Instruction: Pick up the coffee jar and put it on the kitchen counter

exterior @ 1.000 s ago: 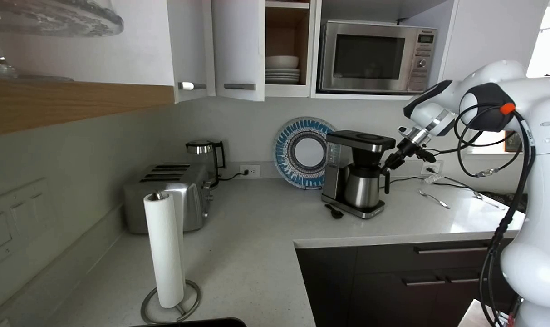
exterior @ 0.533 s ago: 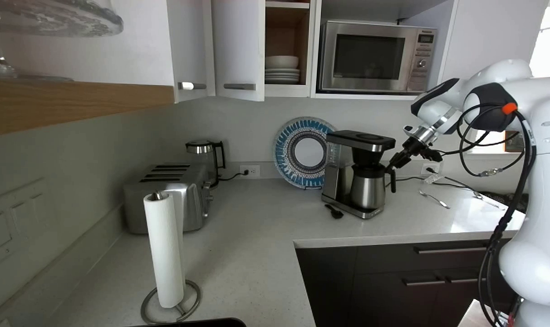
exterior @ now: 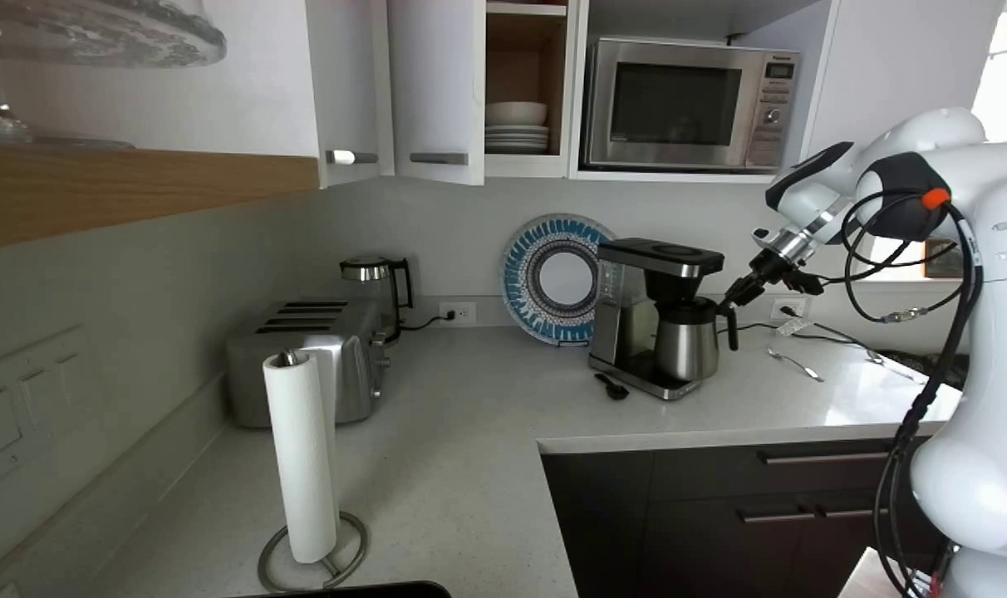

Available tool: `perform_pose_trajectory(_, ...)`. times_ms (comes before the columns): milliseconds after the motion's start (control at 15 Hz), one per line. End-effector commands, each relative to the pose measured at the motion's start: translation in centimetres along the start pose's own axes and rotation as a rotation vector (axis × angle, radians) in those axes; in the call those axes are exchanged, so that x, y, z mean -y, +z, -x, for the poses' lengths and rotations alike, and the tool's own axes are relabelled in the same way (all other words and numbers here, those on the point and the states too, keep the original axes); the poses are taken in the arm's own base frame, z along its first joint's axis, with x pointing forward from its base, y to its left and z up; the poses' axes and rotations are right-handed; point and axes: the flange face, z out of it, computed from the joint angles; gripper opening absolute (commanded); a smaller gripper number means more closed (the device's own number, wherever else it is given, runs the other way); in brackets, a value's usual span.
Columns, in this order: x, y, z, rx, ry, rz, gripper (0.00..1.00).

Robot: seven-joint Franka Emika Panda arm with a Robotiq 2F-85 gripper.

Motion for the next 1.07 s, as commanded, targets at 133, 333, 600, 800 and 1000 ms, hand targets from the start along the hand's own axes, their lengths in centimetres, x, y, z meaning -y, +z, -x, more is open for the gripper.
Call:
perform_pose_trajectory(133,-1.6,-3.5,1.3,-0.063,0.055,0.086,0.09)
perform_pose_trajectory(333,-2.4,-4.1,1.9,-0.112,0.079,0.131,0.09)
perform_pose_trajectory(600,-3.7,-4.3,2.7,-0.168,0.141,0.207,0.09)
perform_pose_trajectory(800,-4.8,-4.6,3.0,-0.193,0.177,0.280,0.09)
perform_pose_trajectory(1000,-5.8,-4.1,3.7,-0.194,0.212,0.324,0.09)
